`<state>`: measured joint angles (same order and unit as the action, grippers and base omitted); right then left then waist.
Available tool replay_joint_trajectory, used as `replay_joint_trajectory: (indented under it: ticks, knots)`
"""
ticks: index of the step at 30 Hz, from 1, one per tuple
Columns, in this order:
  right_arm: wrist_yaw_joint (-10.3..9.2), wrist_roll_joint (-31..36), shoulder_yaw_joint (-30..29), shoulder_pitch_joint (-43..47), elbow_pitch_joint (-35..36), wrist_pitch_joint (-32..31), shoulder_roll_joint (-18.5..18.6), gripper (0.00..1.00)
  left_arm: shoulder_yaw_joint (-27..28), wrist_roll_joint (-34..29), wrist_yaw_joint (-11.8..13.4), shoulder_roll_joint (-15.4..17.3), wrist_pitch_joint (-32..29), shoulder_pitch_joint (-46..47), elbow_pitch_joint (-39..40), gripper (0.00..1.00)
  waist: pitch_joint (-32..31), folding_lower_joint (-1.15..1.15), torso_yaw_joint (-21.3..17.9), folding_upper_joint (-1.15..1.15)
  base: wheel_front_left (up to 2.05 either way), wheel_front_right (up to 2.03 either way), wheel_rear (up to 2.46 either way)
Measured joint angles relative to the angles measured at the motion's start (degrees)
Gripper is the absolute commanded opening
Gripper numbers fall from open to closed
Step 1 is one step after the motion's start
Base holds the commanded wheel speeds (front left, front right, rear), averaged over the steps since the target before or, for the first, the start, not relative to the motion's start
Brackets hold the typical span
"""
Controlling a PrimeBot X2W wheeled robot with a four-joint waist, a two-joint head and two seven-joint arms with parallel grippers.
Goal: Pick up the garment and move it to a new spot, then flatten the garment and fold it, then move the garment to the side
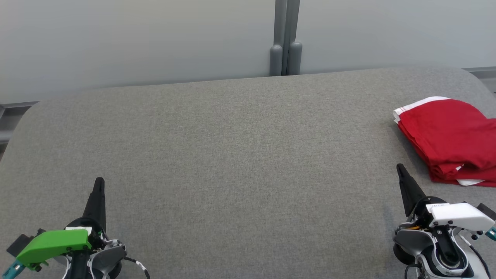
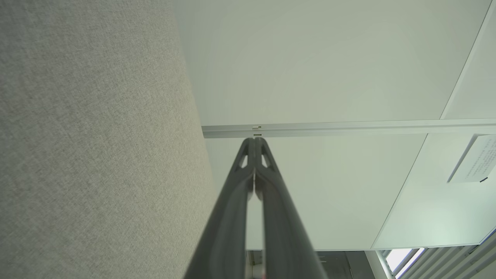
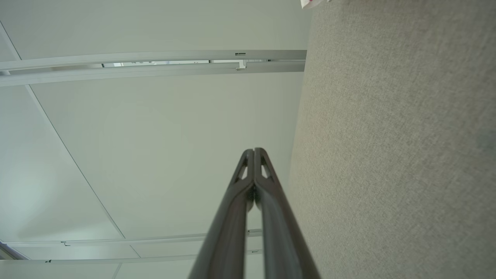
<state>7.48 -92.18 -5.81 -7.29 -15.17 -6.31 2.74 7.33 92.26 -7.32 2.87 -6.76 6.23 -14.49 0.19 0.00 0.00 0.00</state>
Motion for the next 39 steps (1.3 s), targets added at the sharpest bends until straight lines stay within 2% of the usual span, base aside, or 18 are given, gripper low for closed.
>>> replay_joint_trajectory:
  ticks: [39]
  knots:
    - [0.00,0.0,0.0,0.0,0.0,0.0,0.0,0.00,0.0,0.0,0.0,0.0,0.0,0.0,0.0,0.00,0.0,0.00,0.0,0.00,0.00,0.00,0.00]
